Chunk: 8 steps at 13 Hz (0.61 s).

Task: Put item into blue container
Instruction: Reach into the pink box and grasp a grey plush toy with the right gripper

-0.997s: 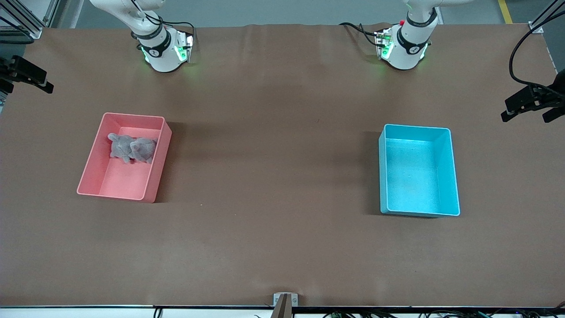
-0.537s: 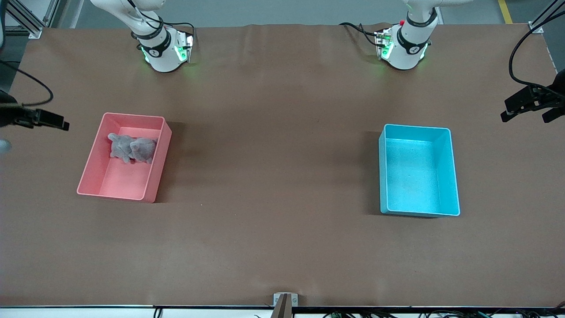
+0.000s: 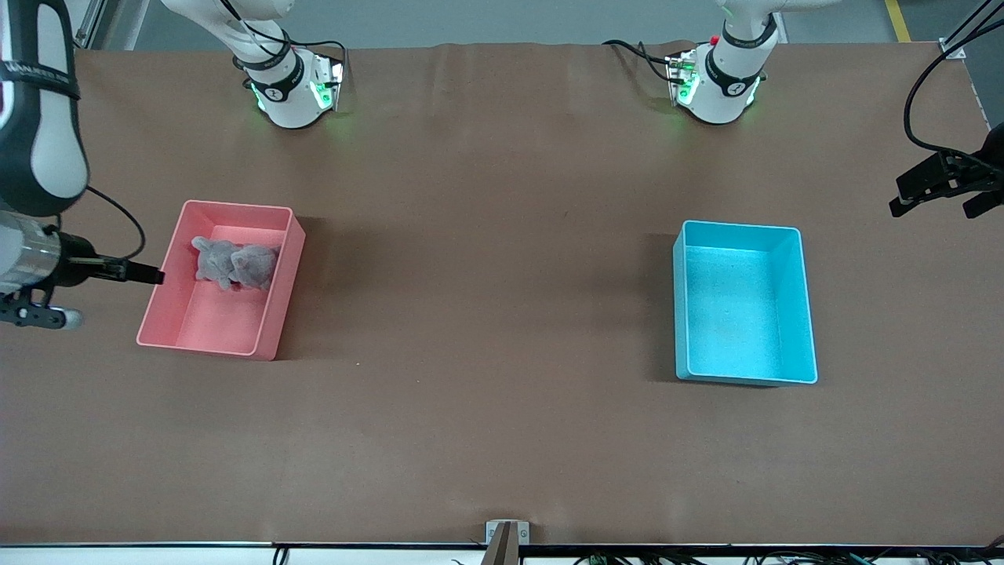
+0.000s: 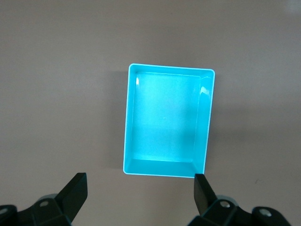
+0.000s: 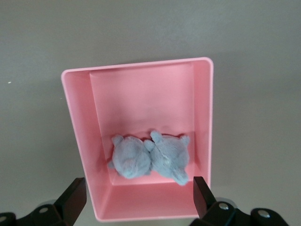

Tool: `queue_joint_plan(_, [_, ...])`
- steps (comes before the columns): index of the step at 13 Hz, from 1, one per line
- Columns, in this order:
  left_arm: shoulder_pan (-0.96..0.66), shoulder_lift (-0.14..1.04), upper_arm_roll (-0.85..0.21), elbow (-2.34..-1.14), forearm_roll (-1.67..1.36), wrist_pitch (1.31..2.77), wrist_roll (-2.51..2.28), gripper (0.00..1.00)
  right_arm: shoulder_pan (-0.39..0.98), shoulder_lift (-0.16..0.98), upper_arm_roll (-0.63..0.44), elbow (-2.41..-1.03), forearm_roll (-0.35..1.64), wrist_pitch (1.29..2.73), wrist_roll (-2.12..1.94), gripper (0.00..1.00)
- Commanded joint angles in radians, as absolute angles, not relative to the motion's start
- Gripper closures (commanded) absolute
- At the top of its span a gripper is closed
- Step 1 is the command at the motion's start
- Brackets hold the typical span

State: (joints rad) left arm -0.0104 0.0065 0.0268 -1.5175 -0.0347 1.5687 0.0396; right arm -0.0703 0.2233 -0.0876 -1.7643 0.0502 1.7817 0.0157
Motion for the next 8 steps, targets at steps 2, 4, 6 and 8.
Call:
queue_joint_plan(2, [-0.009,0.006,0.026,-1.511,-0.037,1.566,0.048,0.00,-0.083,0.179,-0.078,-1.952,0.089,1.906,0.089,0.00])
queue_joint_plan(4, [-0.009,0.006,0.026,-1.511,-0.037,1.566,0.051,0.00,-0.077,0.169,-0.077,-2.067,0.097,2.033,0.097,0.00])
queue_joint_plan(6, [-0.011,0.006,0.026,-1.511,-0.037,1.566,0.051,0.00,-0.061,0.158,-0.074,-2.161,0.097,2.132,0.141,0.00])
queue_joint_plan(8, [-0.009,0.006,0.026,-1.511,-0.038,1.566,0.051,0.00,-0.034,0.153,-0.074,-2.209,0.097,2.172,0.190,0.00])
